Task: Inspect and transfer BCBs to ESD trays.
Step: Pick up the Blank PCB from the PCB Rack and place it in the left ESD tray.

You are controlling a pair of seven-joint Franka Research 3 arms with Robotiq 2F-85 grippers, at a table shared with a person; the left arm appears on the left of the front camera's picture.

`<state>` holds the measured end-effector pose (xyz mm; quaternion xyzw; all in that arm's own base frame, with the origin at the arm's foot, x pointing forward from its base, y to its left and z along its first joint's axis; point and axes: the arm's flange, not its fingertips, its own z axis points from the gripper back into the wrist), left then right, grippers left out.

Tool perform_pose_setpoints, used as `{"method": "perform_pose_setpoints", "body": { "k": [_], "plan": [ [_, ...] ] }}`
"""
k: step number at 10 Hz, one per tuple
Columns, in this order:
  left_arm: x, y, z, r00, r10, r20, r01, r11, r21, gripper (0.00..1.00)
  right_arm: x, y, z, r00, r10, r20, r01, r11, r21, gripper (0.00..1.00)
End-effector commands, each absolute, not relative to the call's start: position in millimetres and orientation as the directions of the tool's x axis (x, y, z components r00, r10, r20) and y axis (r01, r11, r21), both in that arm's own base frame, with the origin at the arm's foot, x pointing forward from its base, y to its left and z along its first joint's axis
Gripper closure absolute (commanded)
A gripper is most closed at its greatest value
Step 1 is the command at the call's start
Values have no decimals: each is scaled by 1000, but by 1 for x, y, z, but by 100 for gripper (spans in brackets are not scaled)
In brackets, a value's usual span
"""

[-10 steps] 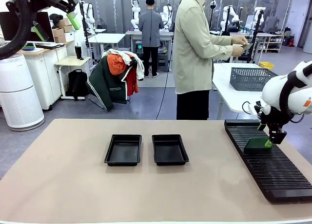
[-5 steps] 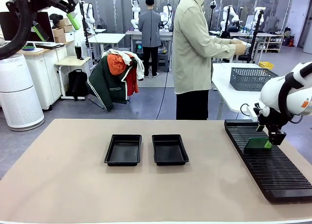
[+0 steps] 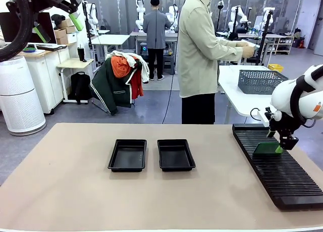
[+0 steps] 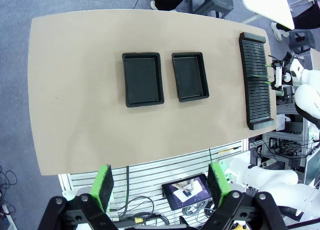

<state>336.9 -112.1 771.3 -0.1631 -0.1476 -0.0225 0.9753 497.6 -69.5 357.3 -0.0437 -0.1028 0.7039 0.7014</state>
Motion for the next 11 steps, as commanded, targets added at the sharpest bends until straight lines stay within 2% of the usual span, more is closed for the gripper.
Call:
{"method": "perform_pose_setpoints", "body": {
  "k": [1,11],
  "plan": [
    [336,-112,771,956,4,295,92,946,-311,0,502,-76,352,-52,994,100,-972,-27,-234,22],
    [336,-112,771,956,4,295,92,946,-311,0,501,-80,351,-58,994,96,-976,-36,-216,67]
  ]
}}
